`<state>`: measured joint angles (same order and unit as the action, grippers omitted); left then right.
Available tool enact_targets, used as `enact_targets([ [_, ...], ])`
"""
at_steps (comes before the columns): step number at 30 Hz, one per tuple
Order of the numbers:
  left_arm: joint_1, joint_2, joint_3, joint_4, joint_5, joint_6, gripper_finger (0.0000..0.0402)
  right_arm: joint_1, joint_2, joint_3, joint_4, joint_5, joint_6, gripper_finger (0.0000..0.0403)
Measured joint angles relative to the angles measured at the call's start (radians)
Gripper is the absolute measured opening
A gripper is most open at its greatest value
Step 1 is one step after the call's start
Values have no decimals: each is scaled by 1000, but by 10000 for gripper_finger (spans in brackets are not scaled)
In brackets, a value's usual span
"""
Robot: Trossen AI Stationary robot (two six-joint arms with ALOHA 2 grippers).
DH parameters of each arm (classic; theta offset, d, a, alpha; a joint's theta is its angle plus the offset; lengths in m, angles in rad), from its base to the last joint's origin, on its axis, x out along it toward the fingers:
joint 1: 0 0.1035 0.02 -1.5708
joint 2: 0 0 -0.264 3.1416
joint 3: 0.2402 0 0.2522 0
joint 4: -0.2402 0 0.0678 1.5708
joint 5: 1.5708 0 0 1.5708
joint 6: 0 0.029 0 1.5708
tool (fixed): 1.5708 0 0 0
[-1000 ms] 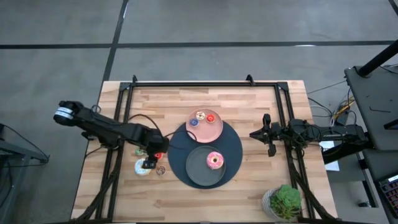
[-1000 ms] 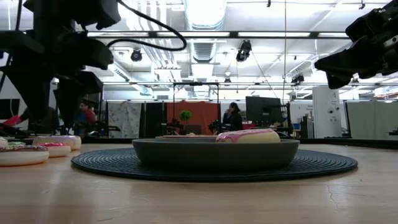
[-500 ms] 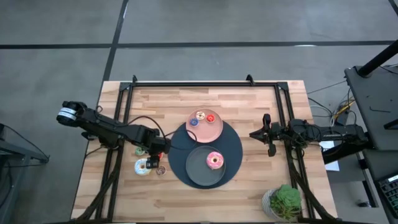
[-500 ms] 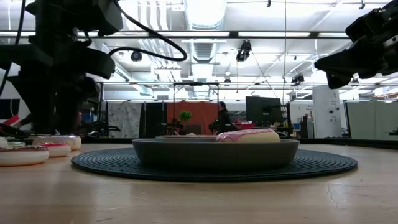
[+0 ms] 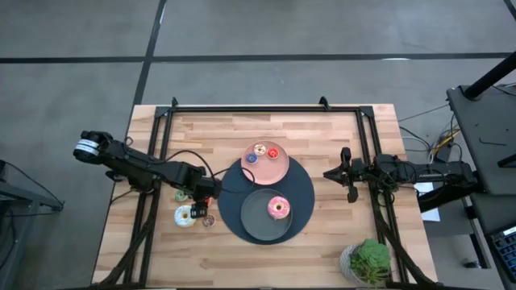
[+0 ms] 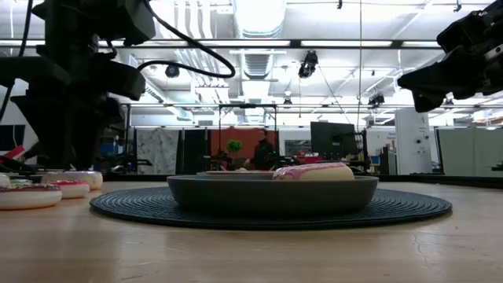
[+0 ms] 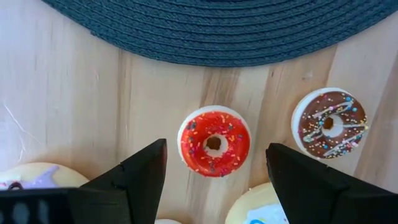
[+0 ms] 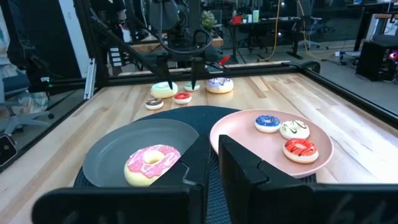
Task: Pick & Place donuts
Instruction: Put the small orange donut on the pink plate
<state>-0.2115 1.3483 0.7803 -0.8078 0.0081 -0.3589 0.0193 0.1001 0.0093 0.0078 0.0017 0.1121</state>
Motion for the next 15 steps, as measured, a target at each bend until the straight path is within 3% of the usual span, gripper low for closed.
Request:
enact_targets([
  [10,0,0,0,0,-31,14,246,0,0,0,0,0,0,29],
  [15,0,0,0,0,-36,-10,265,0,0,0,0,0,0,29],
])
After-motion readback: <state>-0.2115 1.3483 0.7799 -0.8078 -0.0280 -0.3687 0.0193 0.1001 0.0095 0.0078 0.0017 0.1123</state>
